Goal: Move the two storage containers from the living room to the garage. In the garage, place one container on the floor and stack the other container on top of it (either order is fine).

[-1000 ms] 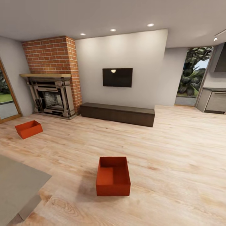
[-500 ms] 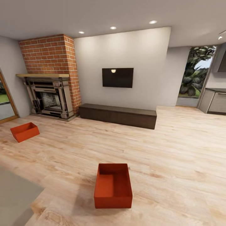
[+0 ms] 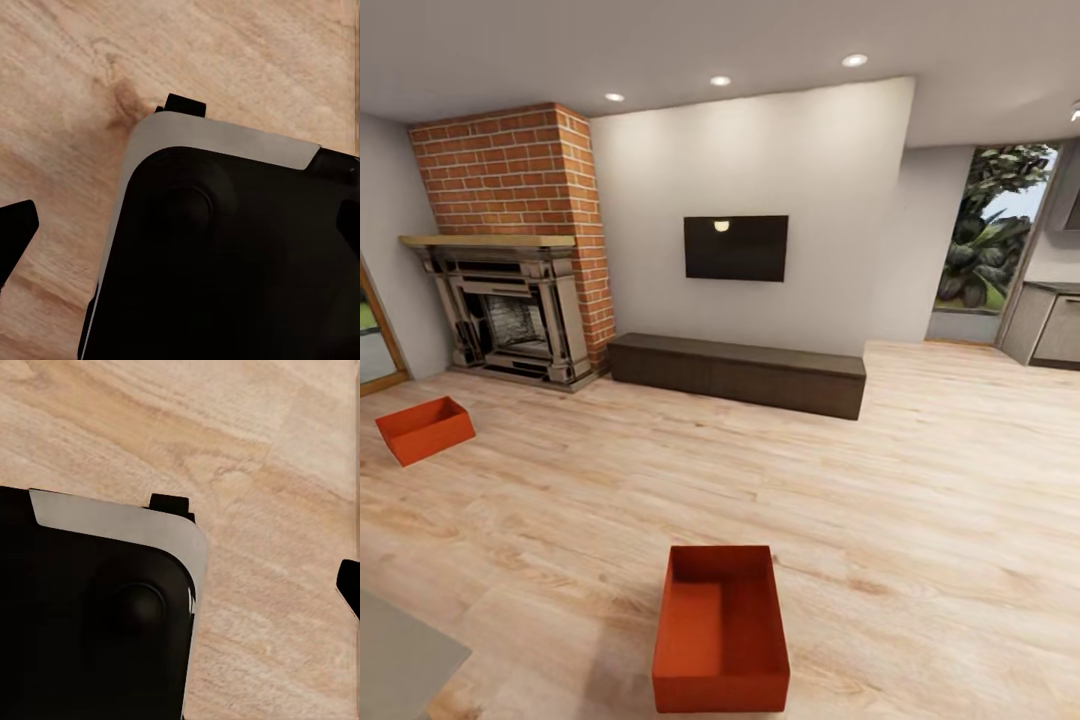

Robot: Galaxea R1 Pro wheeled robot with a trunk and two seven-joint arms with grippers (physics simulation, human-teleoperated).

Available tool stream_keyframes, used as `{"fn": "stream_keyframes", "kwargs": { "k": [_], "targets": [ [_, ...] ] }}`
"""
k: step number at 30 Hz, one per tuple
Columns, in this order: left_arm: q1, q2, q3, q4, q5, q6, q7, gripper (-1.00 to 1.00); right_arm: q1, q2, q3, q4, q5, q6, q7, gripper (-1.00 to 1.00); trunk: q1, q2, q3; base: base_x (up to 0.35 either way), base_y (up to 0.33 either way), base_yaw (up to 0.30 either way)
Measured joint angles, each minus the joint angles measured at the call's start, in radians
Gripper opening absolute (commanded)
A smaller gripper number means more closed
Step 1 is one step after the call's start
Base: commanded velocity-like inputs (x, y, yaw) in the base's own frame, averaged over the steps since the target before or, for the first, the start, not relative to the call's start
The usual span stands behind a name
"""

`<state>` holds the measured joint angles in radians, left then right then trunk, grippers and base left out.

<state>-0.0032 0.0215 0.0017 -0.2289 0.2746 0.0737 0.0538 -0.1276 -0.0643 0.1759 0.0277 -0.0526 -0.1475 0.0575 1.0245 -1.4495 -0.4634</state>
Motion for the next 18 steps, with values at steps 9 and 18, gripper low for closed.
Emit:
{"fn": "stream_keyframes", "kwargs": {
  "k": [9,18],
  "targets": [
    [0.000,0.000,0.000,0.000,0.000,0.000,0.000,1.00,0.000,0.000,0.000,0.000,0.000,0.000,0.000,1.00,0.000,0.000,0.000,0.324,0.000,0.000],
    [0.000,0.000,0.000,0.000,0.000,0.000,0.000,1.00,0.000,0.000,0.000,0.000,0.000,0.000,0.000,1.00,0.000,0.000,0.000,0.324,0.000,0.000]
  ]
}}
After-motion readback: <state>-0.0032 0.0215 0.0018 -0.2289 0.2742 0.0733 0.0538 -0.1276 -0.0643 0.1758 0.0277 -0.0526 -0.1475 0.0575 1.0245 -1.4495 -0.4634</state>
